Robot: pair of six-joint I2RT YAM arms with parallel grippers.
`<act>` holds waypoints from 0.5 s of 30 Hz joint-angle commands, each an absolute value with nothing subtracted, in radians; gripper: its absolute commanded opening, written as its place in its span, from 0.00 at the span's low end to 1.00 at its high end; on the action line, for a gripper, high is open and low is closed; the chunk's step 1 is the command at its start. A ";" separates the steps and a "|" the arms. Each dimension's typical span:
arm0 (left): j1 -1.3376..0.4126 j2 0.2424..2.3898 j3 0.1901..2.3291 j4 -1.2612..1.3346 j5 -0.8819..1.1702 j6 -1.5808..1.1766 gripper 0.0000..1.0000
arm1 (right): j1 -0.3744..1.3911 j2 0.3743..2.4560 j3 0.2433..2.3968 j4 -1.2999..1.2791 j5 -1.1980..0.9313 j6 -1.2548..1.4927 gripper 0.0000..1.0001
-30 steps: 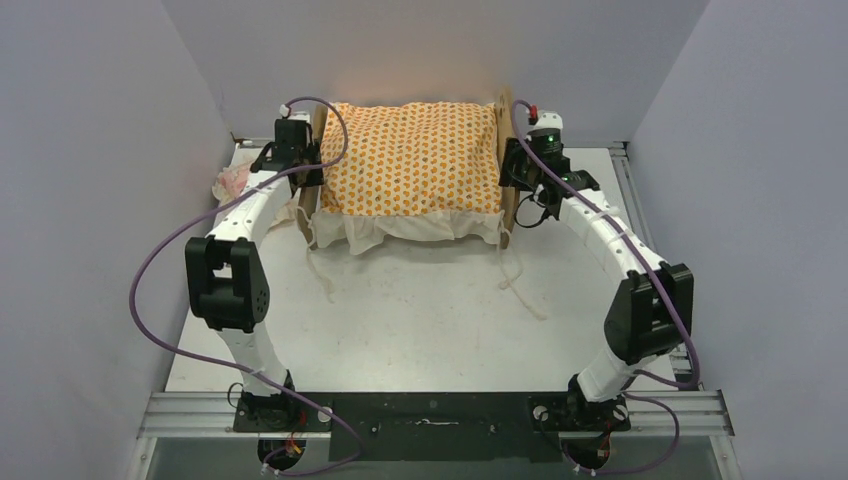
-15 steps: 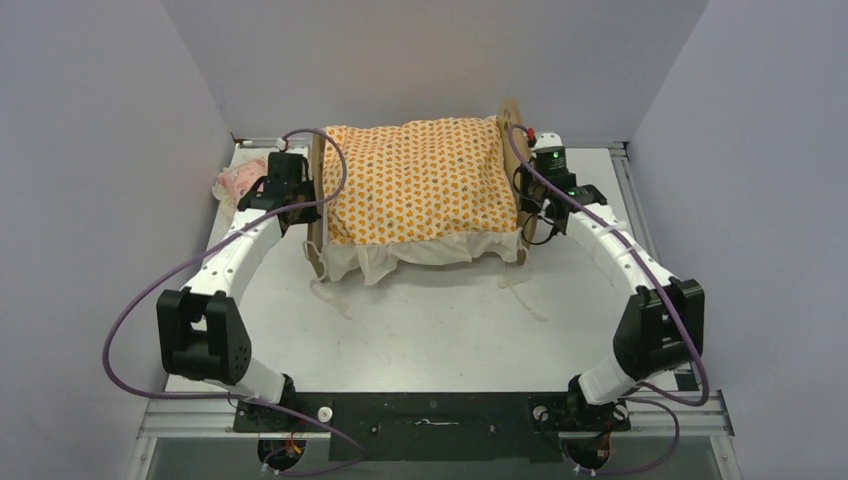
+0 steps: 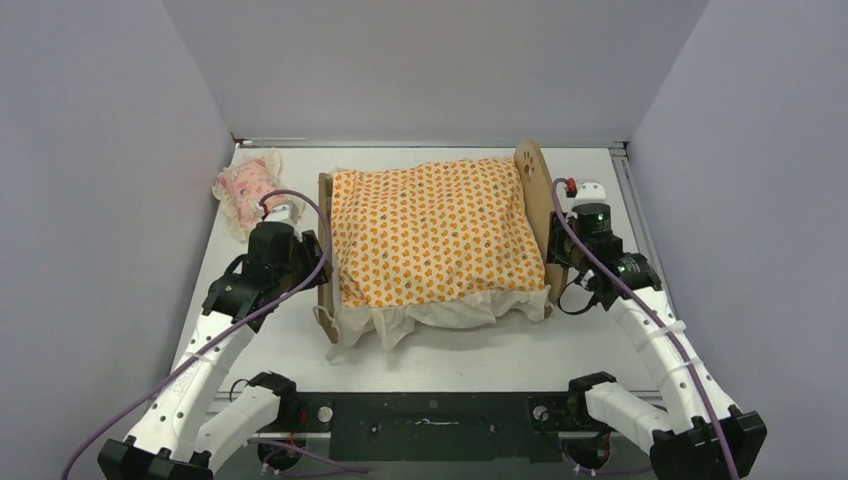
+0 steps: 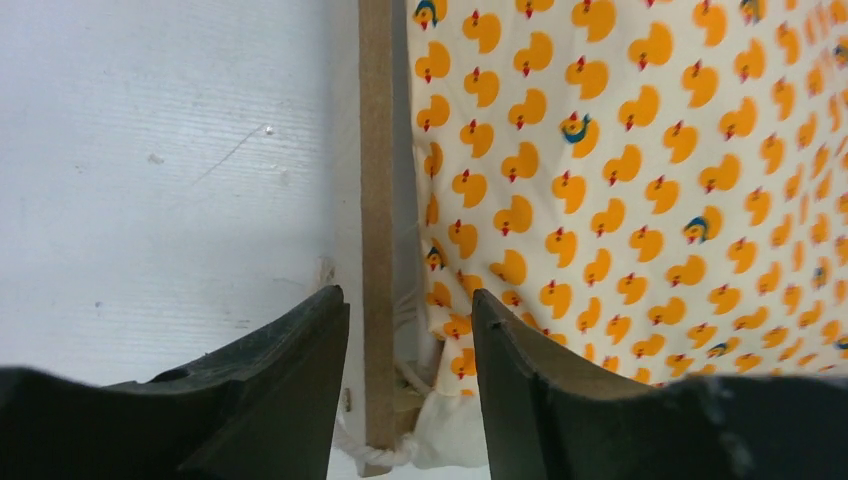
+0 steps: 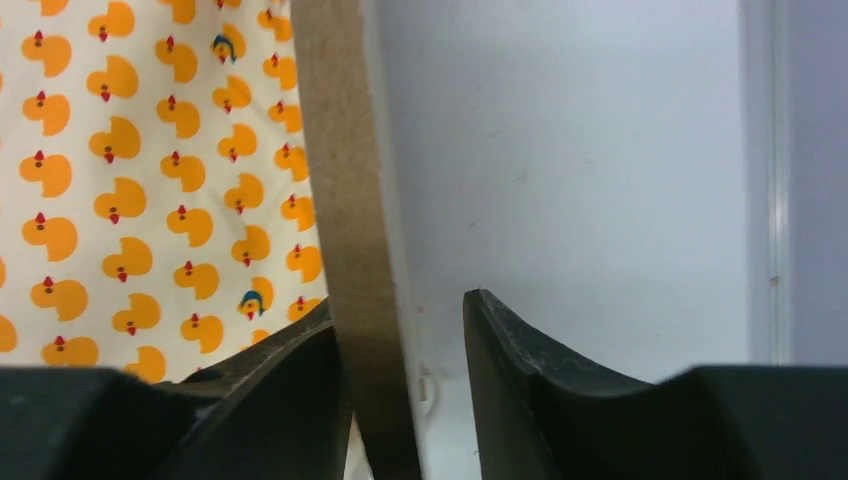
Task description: Set up the pet bed
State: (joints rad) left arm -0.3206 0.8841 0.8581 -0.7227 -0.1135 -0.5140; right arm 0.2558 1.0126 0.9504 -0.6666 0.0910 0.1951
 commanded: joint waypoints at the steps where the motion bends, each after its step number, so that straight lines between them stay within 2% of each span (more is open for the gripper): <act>1: -0.299 0.939 1.003 -0.731 -0.027 -0.576 0.50 | 0.245 0.922 0.989 -0.556 0.220 0.221 0.51; 3: -0.294 0.988 1.076 -0.731 -0.048 -0.563 0.54 | 0.245 0.904 1.019 -0.572 0.217 0.217 0.56; 6: -0.290 1.075 1.179 -0.698 -0.124 -0.515 0.57 | 0.245 0.886 1.082 -0.581 0.186 0.199 0.59; 11: -0.291 1.341 1.424 -0.610 -0.170 -0.430 0.57 | 0.251 0.941 1.221 -0.544 0.013 0.185 0.60; 15: -0.293 1.572 1.598 -0.543 -0.244 -0.402 0.54 | 0.268 0.998 1.234 -0.469 -0.144 0.214 0.61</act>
State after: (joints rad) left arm -0.2966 1.4036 1.4528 -0.6609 -0.1566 -0.4614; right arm 0.2512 0.9482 1.2118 -0.5686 0.0189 0.1951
